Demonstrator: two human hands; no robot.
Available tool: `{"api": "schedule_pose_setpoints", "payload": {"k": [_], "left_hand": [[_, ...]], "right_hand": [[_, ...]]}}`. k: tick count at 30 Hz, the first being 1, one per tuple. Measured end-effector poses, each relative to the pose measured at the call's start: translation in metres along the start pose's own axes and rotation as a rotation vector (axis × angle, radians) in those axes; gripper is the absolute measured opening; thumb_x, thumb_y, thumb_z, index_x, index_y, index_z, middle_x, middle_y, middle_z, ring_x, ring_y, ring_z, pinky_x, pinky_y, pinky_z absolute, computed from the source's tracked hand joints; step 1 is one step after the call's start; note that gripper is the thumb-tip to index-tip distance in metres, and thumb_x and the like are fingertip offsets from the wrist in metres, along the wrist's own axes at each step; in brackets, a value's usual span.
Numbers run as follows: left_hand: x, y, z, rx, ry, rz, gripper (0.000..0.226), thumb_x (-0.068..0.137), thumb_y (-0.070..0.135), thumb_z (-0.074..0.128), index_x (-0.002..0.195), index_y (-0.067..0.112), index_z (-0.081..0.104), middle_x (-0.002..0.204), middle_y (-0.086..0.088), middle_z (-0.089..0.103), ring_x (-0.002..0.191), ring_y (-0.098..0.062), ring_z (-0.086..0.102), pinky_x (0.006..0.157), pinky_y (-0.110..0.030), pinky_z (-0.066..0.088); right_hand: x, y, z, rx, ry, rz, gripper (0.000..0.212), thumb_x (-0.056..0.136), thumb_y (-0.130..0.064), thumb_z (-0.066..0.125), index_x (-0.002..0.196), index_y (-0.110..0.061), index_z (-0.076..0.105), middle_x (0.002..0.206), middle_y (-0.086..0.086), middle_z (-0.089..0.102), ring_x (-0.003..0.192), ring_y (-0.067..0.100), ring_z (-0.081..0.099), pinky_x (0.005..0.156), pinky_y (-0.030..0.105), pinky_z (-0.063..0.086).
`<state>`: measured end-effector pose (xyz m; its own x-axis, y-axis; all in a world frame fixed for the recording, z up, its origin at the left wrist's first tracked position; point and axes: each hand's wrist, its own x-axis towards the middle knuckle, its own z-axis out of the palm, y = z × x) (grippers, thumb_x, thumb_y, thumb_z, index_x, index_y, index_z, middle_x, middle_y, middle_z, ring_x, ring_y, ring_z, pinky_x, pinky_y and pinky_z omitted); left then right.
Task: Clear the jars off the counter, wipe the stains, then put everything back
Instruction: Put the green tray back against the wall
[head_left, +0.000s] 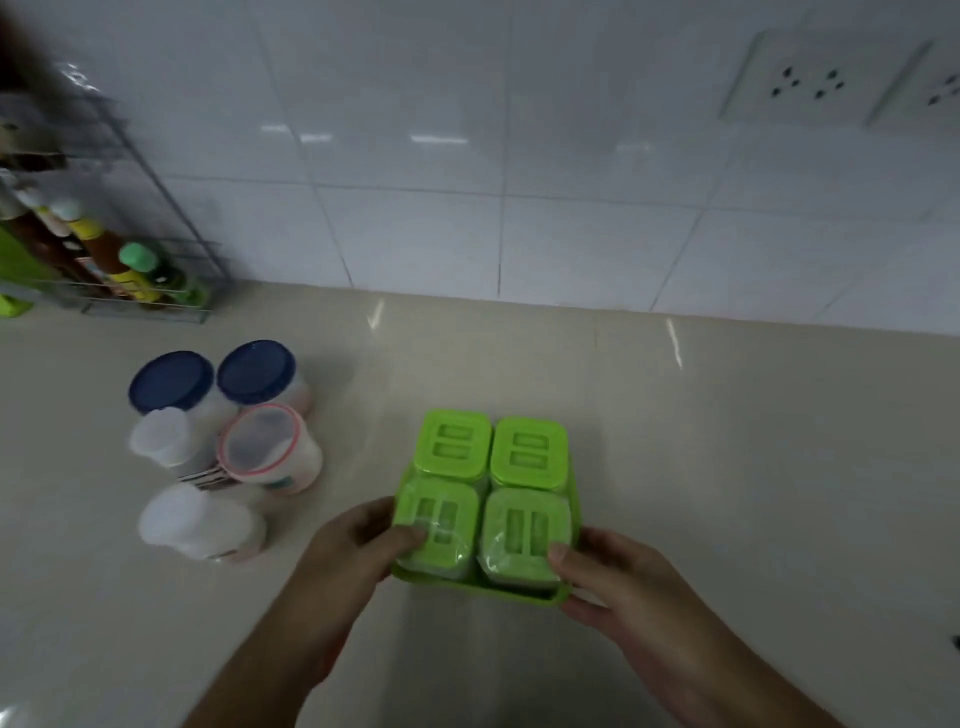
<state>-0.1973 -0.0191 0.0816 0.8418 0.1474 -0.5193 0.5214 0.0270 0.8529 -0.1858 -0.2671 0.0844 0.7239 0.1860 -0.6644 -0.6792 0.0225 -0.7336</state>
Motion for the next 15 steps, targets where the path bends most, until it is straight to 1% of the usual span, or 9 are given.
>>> {"api": "schedule_pose_setpoints", "payload": {"k": [2, 3, 4, 6, 7, 9, 11, 13, 15], "left_hand": [[0.023, -0.001, 0.011, -0.012, 0.003, -0.001, 0.028, 0.086, 0.006, 0.065, 0.112, 0.013, 0.071, 0.105, -0.003, 0.077, 0.099, -0.019, 0.072, 0.073, -0.021, 0.054], [0.037, 0.002, 0.015, -0.017, 0.005, 0.009, 0.027, 0.086, 0.007, 0.066, 0.112, 0.013, 0.071, 0.105, -0.004, 0.076, 0.099, -0.018, 0.072, 0.071, -0.018, 0.053], [0.054, 0.005, 0.018, -0.020, 0.011, 0.018, 0.027, 0.086, 0.007, 0.066, 0.112, 0.012, 0.071, 0.107, -0.006, 0.076, 0.099, -0.018, 0.072, 0.072, -0.018, 0.054], [0.093, 0.012, 0.025, -0.041, 0.047, 0.036, 0.037, 0.085, 0.009, 0.069, 0.122, 0.011, 0.065, 0.110, -0.008, 0.074, 0.099, -0.018, 0.072, 0.078, -0.022, 0.054], [0.113, 0.017, 0.028, -0.059, 0.077, 0.038, 0.049, 0.083, 0.011, 0.072, 0.130, 0.012, 0.058, 0.112, -0.009, 0.073, 0.099, -0.017, 0.071, 0.082, -0.025, 0.053], [0.151, 0.029, 0.033, -0.086, 0.113, 0.037, 0.076, 0.076, 0.017, 0.079, 0.144, 0.012, 0.045, 0.118, -0.009, 0.070, 0.101, -0.017, 0.070, 0.091, -0.031, 0.052], [0.183, 0.043, 0.037, -0.100, 0.118, 0.039, 0.094, 0.064, 0.025, 0.081, 0.148, 0.015, 0.039, 0.127, -0.011, 0.064, 0.105, -0.019, 0.068, 0.098, -0.036, 0.050], [0.208, 0.056, 0.041, -0.107, 0.108, 0.032, 0.101, 0.058, 0.028, 0.081, 0.148, 0.016, 0.037, 0.135, -0.012, 0.058, 0.109, -0.022, 0.066, 0.101, -0.039, 0.050], [0.227, 0.062, 0.046, -0.113, 0.089, 0.021, 0.103, 0.058, 0.027, 0.080, 0.149, 0.015, 0.034, 0.136, -0.013, 0.057, 0.110, -0.023, 0.065, 0.101, -0.041, 0.050]], "right_hand": [[0.021, -0.004, -0.010, 0.029, -0.004, 0.010, 0.028, 0.090, -0.017, 0.069, 0.116, -0.008, 0.072, 0.112, 0.004, 0.078, 0.106, 0.018, 0.073, 0.097, 0.036, 0.054], [0.035, -0.010, -0.012, 0.046, -0.014, 0.008, 0.025, 0.091, -0.015, 0.068, 0.115, -0.007, 0.073, 0.112, 0.005, 0.078, 0.104, 0.017, 0.074, 0.091, 0.032, 0.055], [0.051, -0.019, -0.014, 0.063, -0.020, 0.002, 0.024, 0.092, -0.012, 0.066, 0.115, -0.005, 0.073, 0.111, 0.007, 0.078, 0.101, 0.017, 0.074, 0.084, 0.027, 0.057], [0.086, -0.041, -0.016, 0.094, -0.022, -0.022, 0.026, 0.093, -0.006, 0.063, 0.117, 0.001, 0.071, 0.112, 0.012, 0.077, 0.096, 0.018, 0.075, 0.074, 0.022, 0.058], [0.104, -0.053, -0.016, 0.106, -0.022, -0.036, 0.027, 0.094, -0.003, 0.062, 0.119, 0.003, 0.069, 0.115, 0.015, 0.075, 0.095, 0.019, 0.075, 0.074, 0.023, 0.060], [0.137, -0.079, -0.017, 0.127, -0.008, -0.048, 0.028, 0.094, -0.001, 0.060, 0.121, 0.005, 0.067, 0.120, 0.019, 0.072, 0.095, 0.022, 0.073, 0.079, 0.028, 0.062], [0.163, -0.102, -0.020, 0.143, 0.019, -0.053, 0.029, 0.095, -0.002, 0.061, 0.124, 0.003, 0.064, 0.123, 0.019, 0.070, 0.093, 0.021, 0.071, 0.080, 0.031, 0.061], [0.182, -0.117, -0.024, 0.136, 0.048, -0.060, 0.032, 0.095, -0.004, 0.062, 0.126, 0.002, 0.063, 0.124, 0.017, 0.070, 0.091, 0.021, 0.071, 0.079, 0.034, 0.061], [0.197, -0.124, -0.027, 0.091, 0.076, -0.052, 0.032, 0.095, -0.008, 0.064, 0.126, -0.002, 0.063, 0.122, 0.014, 0.071, 0.091, 0.020, 0.072, 0.078, 0.033, 0.060]]}}
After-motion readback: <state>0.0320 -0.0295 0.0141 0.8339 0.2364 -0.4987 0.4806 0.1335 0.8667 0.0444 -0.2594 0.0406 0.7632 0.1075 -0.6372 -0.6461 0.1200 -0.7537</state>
